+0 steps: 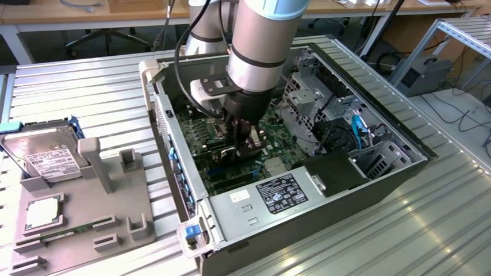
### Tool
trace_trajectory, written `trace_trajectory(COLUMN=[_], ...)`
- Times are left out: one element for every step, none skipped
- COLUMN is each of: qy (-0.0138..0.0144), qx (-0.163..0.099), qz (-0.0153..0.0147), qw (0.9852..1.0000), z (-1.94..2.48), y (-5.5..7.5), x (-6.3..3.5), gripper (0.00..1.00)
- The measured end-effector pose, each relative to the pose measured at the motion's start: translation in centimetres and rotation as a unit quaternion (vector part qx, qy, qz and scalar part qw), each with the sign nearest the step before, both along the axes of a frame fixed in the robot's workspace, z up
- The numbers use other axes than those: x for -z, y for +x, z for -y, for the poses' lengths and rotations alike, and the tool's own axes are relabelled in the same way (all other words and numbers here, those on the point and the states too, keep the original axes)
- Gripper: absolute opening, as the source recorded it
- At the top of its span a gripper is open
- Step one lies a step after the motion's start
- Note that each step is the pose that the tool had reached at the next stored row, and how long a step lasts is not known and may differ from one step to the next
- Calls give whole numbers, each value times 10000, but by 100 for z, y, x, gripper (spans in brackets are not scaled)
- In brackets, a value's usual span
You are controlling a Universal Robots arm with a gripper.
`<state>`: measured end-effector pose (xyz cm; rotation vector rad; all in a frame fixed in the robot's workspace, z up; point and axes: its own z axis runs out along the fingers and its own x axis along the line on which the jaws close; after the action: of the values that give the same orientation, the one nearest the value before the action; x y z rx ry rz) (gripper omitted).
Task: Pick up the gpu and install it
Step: 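Insert the gpu into the slot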
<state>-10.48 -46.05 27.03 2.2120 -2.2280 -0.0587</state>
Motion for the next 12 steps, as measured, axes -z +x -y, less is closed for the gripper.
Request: trace_trajectory(qy=[0, 0, 0, 0, 0, 0, 0, 0, 0, 0, 0, 0], qx=[0, 0, 0, 0, 0, 0, 0, 0, 0, 0, 0, 0], qz=[0, 0, 0, 0, 0, 0, 0, 0, 0, 0, 0, 0], qw=[10000, 10000, 10000, 10000, 10000, 10000, 10000, 10000, 10000, 10000, 10000, 10000], z=[0, 0, 0, 0, 0, 0, 0, 0, 0, 0, 0, 0], y=[0, 0, 0, 0, 0, 0, 0, 0, 0, 0, 0, 0], x=[0, 0, 0, 0, 0, 0, 0, 0, 0, 0, 0, 0], gripper=[47, 45, 38, 38, 38, 38, 30, 30, 26, 26, 26, 26])
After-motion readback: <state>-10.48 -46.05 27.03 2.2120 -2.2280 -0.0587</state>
